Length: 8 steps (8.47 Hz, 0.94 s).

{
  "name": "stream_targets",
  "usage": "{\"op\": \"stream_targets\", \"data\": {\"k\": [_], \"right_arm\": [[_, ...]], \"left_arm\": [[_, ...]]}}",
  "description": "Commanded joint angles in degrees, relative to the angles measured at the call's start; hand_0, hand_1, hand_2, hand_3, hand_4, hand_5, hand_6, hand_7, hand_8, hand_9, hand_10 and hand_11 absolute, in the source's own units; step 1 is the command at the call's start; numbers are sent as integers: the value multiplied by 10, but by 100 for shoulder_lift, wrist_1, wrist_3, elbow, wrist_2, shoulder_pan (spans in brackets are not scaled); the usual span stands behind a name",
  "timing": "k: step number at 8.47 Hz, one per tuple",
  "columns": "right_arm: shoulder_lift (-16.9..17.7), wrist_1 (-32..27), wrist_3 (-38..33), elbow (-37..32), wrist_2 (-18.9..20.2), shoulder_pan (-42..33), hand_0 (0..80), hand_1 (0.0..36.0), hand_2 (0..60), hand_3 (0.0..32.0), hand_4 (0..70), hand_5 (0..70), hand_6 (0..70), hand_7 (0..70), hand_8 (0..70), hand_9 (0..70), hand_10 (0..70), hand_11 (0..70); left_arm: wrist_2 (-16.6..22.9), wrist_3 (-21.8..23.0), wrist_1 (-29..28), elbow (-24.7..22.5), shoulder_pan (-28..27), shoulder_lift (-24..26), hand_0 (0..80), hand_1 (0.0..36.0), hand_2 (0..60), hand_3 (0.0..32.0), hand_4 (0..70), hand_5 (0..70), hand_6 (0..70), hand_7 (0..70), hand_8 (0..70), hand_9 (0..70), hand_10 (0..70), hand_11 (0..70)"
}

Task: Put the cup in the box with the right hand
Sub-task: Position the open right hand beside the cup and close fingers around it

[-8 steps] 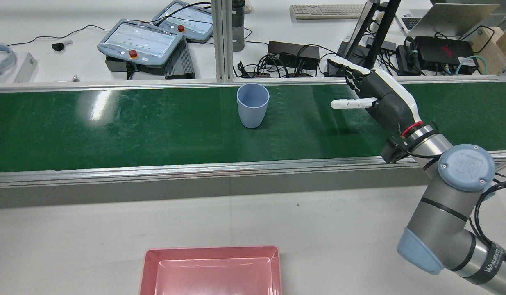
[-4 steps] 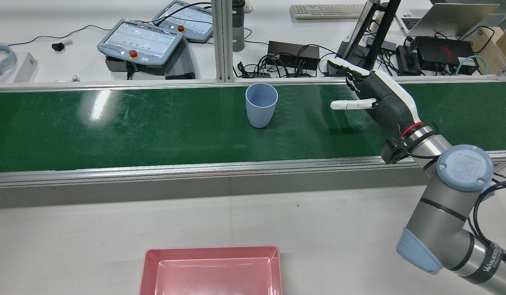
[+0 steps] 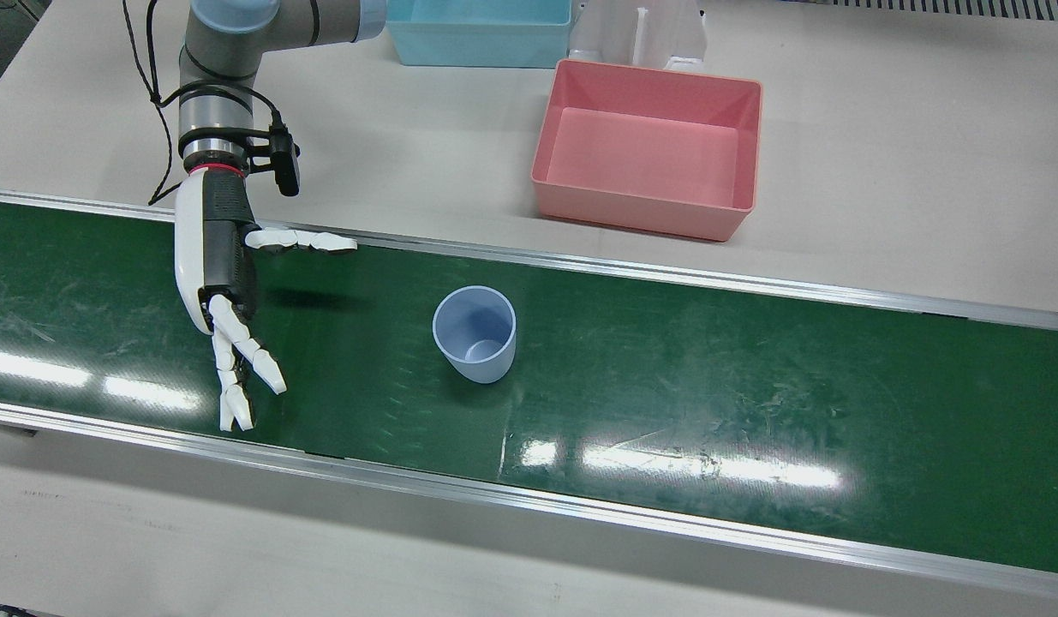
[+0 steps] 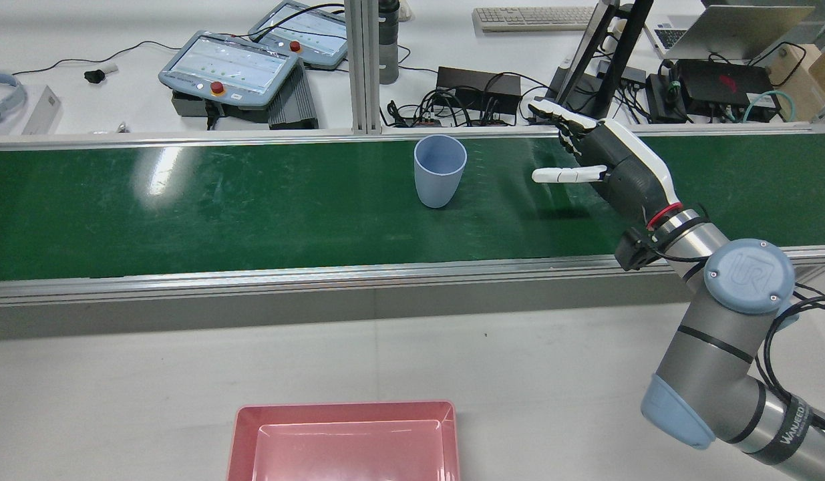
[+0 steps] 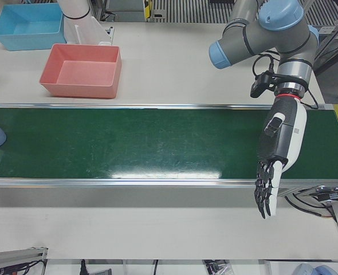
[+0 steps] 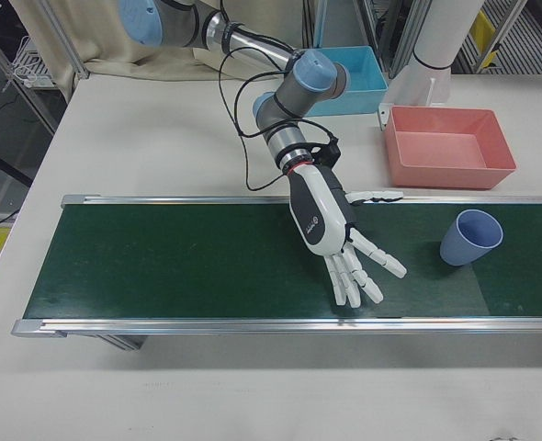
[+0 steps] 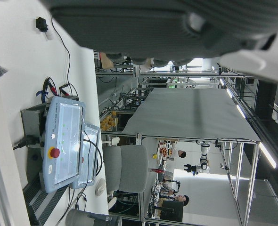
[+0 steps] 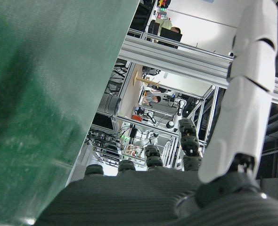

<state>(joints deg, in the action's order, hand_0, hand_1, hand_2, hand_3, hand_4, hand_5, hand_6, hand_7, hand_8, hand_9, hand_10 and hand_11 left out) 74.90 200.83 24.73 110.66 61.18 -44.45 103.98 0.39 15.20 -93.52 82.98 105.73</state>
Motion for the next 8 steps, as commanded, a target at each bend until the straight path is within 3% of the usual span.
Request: {"op": "stream_targets", "data": {"k": [1, 8], "right_arm": [[-185, 0, 6, -140, 0, 42, 505, 205, 77, 0, 0, 49, 41, 128, 0, 30, 0, 0], [-344, 0, 102, -202, 0, 200, 503, 205, 79, 0, 0, 49, 41, 128, 0, 33, 0, 0]], "left_arm": [[0, -4, 0, 0, -1, 0, 0, 0, 0, 0, 0, 0, 0, 0, 0, 0, 0, 0], [0, -4, 0, 0, 8, 0, 0, 0, 0, 0, 0, 0, 0, 0, 0, 0, 0, 0]]}}
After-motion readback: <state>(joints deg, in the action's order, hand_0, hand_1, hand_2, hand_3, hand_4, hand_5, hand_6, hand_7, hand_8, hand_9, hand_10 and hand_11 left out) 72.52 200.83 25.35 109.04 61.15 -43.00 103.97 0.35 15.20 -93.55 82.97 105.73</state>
